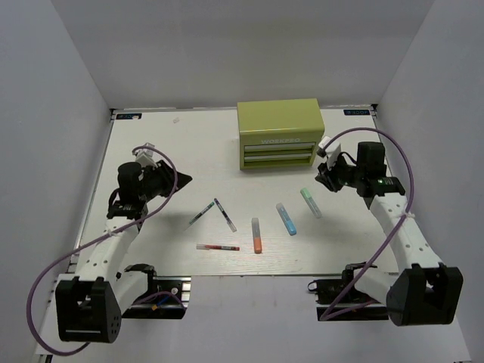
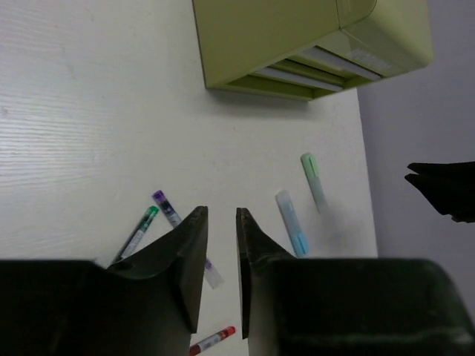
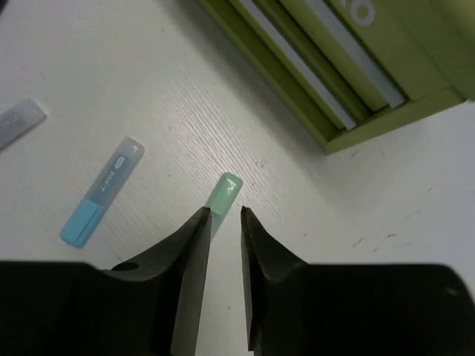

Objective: Sort the stationery into containers
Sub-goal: Open the drawer in the storage box.

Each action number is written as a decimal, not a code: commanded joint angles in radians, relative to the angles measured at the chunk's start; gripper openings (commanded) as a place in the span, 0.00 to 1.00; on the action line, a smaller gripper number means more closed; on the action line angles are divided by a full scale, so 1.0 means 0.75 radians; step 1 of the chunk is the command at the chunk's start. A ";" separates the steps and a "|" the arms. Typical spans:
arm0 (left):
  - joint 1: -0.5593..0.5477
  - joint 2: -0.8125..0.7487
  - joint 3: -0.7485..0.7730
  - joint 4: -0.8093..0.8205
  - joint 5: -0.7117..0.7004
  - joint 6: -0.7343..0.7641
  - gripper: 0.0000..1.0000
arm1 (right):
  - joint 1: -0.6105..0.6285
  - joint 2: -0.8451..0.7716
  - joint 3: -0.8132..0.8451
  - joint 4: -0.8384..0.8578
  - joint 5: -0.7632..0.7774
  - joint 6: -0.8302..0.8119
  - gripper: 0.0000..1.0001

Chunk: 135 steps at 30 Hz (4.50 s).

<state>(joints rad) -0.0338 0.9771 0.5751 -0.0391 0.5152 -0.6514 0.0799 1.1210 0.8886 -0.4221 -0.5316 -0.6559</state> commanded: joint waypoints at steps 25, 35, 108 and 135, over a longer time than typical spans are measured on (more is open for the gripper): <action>-0.824 0.922 0.297 1.052 -0.852 -0.636 0.84 | 0.210 0.651 0.954 0.222 0.381 0.380 0.68; -0.908 1.166 0.481 1.179 -1.073 -0.702 0.79 | 0.264 0.769 0.950 0.238 0.459 0.388 0.66; -1.006 1.554 0.675 1.490 -1.708 -1.113 0.53 | 0.268 0.706 0.750 0.164 0.422 0.277 0.57; -1.055 1.700 0.737 1.635 -1.802 -1.087 0.41 | 0.268 0.657 0.672 0.162 0.416 0.245 0.53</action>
<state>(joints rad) -0.8398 2.2410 1.0988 1.1992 -0.7971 -1.4948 0.2829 1.6424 1.4204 -0.2417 -0.2298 -0.4751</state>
